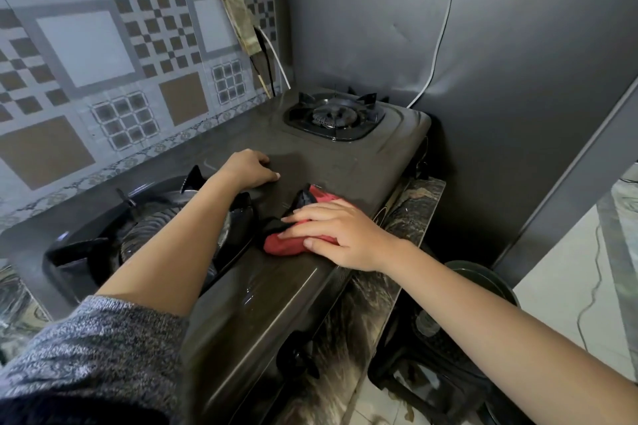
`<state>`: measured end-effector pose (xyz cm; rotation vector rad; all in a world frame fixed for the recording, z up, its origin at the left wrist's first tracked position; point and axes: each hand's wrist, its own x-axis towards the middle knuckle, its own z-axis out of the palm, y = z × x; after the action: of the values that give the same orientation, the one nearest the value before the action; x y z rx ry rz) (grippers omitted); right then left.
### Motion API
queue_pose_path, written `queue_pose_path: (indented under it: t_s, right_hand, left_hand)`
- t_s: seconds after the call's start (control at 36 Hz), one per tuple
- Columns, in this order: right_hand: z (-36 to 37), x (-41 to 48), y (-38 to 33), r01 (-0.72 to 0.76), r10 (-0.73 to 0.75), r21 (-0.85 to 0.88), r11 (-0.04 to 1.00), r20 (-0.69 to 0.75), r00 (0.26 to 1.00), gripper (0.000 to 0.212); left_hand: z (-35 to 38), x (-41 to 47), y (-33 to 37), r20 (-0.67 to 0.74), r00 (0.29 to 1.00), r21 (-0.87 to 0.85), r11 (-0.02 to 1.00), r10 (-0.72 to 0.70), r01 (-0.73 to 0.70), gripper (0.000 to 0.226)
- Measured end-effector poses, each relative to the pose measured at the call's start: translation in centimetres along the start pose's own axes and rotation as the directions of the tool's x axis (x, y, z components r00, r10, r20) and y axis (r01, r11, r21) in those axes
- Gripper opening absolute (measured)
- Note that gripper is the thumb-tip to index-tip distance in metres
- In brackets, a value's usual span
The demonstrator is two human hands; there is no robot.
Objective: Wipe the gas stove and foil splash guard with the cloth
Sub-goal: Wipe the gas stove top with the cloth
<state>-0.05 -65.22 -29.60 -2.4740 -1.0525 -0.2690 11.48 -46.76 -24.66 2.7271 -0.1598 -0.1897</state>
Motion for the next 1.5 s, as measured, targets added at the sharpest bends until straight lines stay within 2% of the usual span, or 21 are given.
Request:
queue_pose_path:
  t_s: [0.19, 0.36, 0.58, 0.81, 0.97, 1.17, 1.31, 1.36, 1.5]
  right_hand:
    - [-0.3, -1.0, 2.7, 0.124, -0.123, 0.009, 0.992, -0.058, 0.991, 0.030]
    - [-1.7, -1.3, 7.4, 0.118, -0.119, -0.006, 0.993, -0.068, 0.991, 0.032]
    - [-4.7, -0.6, 15.7, -0.047, 0.047, -0.026, 0.999, -0.036, 0.998, 0.039]
    - [-7.6, 0.9, 23.8, -0.076, 0.078, -0.041, 0.996, 0.042, 0.996, 0.038]
    - [-9.4, 0.8, 29.6, -0.067, 0.067, -0.019, 0.998, -0.003, 0.998, 0.046]
    - [-10.7, 1.6, 34.5, -0.121, 0.119, -0.012, 0.993, -0.110, 0.987, 0.042]
    - [-11.1, 2.7, 37.1, -0.166, 0.165, 0.013, 0.986, -0.174, 0.971, 0.037]
    - [-11.2, 3.5, 37.9, -0.216, 0.212, -0.009, 0.976, -0.157, 0.965, 0.035]
    - [-11.4, 5.7, 38.9, -0.373, 0.373, -0.036, 0.927, 0.005, 0.928, 0.041]
  left_hand:
    - [0.9, 0.5, 1.8, -0.001, 1.000, -0.027, 1.000, 0.001, -0.002, 0.056]
    - [1.5, 1.7, 3.2, -0.021, 1.000, -0.043, 0.999, -0.023, 0.022, 0.057]
    - [2.2, 4.4, 5.7, -0.030, 0.990, -0.070, 0.989, -0.136, 0.134, 0.059]
    - [3.6, 6.8, 8.3, -0.093, 0.955, -0.100, 0.957, -0.280, 0.271, 0.058]
    - [4.7, 7.7, 8.8, -0.160, 0.910, -0.165, 0.920, -0.382, 0.356, 0.056]
    - [6.1, 8.1, 10.4, -0.280, 0.851, -0.195, 0.894, -0.444, 0.403, 0.050]
    - [6.2, 8.1, 10.4, -0.280, 0.839, -0.222, 0.881, -0.467, 0.417, 0.050]
    - [6.3, 8.1, 10.4, -0.289, 0.835, -0.224, 0.881, -0.468, 0.416, 0.051]
    - [6.5, 8.3, 10.5, -0.303, 0.825, -0.214, 0.878, -0.477, 0.429, 0.051]
